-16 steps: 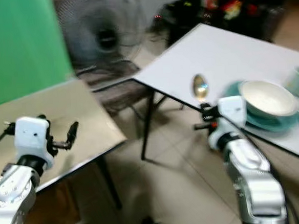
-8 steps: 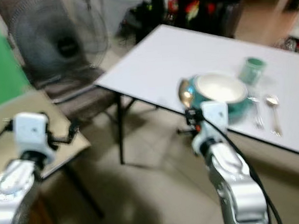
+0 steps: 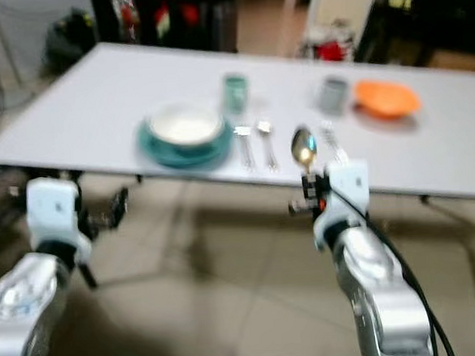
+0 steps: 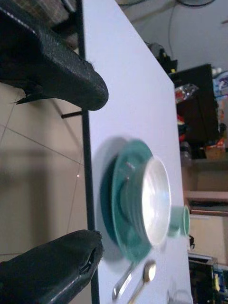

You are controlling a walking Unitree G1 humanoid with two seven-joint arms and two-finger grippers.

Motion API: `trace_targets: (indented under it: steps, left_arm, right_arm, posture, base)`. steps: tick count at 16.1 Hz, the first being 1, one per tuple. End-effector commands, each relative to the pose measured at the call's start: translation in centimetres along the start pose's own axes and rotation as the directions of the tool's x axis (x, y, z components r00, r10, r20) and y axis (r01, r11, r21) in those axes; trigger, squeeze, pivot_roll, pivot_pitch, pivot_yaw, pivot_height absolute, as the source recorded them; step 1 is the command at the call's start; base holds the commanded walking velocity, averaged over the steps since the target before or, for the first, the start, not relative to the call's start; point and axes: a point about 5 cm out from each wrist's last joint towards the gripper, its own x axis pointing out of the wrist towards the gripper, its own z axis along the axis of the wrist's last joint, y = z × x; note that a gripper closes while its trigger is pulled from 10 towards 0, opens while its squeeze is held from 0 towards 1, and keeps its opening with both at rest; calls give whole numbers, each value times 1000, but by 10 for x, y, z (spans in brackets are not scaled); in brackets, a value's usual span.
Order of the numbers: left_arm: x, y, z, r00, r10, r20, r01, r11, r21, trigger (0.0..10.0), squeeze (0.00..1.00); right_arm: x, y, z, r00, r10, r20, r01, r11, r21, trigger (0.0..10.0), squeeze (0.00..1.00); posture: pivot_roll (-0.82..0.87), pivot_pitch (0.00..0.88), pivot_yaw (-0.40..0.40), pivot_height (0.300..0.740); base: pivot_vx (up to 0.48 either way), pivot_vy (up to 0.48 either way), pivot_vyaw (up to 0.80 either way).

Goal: Setting the table

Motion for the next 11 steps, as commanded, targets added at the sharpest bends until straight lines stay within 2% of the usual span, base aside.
trace_targets:
  steps: [1, 2, 3, 5, 6, 11]
  left_arm:
    - [1, -4, 1, 1000, -12, 7, 12, 1000, -23, 10000, 0]
    - [1, -5, 1, 1000, -10, 3, 10, 999, -40, 10000, 0]
    - [1, -6, 2, 1000, -10, 6, 10, 1000, -24, 10000, 0]
    - [3, -8, 4, 999, -30, 21, 30, 999, -29, 10000, 0]
    - [3, -10, 5, 998, -50, 27, 51, 998, -42, 10000, 0]
    - [4, -13, 7, 997, -70, 37, 72, 996, -53, 10000, 0]
  right_arm:
    - [-2, -6, 4, 1000, -27, 1, 27, 1000, -10, 10000, 0]
    - [-3, -8, 3, 999, -34, -3, 34, 999, -20, 10000, 0]
    - [-2, -9, 4, 999, -35, -2, 35, 999, -32, 10000, 0]
    - [2, -12, 3, 998, -61, -24, 57, 988, -141, 10000, 0]
    - [3, -11, 4, 998, -57, -20, 53, 985, -166, 10000, 0]
    - [6, -7, 5, 999, -28, -21, 25, 993, -117, 10000, 0]
  posture:
    - [-85, 16, -25, 740]
    - [-85, 16, -25, 740]
    - [-83, 17, -24, 740]
    - [-83, 17, -24, 740]
    - [-83, 14, -15, 740]
    - [-82, 0, -17, 740]
  base:
    - [0, 0, -594]
    - [0, 0, 0]
    - [0, 0, 0]
    - [0, 0, 0]
    - [0, 0, 0]
    - [265, 0, 0]
